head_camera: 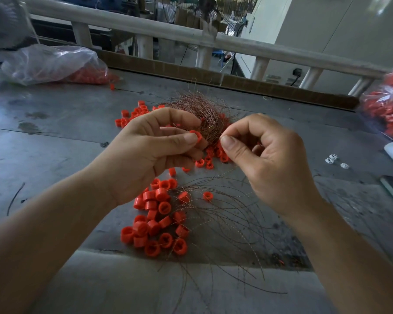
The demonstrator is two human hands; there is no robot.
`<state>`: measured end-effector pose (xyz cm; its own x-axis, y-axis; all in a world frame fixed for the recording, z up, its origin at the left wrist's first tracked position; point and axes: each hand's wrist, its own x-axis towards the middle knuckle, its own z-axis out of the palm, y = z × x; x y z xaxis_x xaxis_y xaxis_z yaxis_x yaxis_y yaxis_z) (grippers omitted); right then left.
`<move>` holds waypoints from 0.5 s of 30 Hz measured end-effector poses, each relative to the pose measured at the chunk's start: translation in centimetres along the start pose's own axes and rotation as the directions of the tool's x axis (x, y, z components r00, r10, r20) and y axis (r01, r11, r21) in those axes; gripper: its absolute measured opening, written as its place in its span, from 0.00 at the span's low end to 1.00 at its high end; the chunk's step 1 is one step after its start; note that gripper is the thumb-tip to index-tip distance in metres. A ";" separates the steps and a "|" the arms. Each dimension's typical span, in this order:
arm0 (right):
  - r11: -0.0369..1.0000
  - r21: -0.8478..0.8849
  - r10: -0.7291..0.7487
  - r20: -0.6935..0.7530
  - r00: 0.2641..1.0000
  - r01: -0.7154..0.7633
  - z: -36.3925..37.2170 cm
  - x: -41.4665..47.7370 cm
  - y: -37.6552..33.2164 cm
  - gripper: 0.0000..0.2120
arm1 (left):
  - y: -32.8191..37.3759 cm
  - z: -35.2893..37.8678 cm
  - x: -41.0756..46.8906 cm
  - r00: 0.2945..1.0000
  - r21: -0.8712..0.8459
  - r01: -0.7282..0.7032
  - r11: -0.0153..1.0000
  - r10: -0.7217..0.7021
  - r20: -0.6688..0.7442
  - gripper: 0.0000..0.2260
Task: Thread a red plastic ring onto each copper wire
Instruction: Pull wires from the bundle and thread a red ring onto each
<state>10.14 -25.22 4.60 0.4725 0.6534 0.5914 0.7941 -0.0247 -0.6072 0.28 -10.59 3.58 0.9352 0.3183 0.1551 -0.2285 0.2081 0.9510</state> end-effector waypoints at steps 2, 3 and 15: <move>1.000 0.002 0.003 -0.008 1.000 -0.003 -0.1 0.1 0.0 0.06 | 0.0 -0.1 0.0 1.000 -0.018 -0.006 1.000 0.006 -0.021 0.08; 1.000 -0.001 0.003 -0.012 1.000 -0.003 -0.1 0.2 0.0 0.07 | 0.0 -0.1 0.0 1.000 -0.012 -0.009 1.000 0.009 -0.022 0.09; 0.997 0.066 0.043 0.086 0.995 -0.049 0.6 0.1 -0.2 0.04 | 0.0 0.0 -0.1 0.998 0.072 -0.052 0.996 0.049 0.051 0.14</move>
<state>9.79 -24.70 4.42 0.4720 0.7143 0.5167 0.7432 -0.0071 -0.6691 0.20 -10.66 3.57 0.9355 0.2805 0.2147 -0.2572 0.1243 0.9583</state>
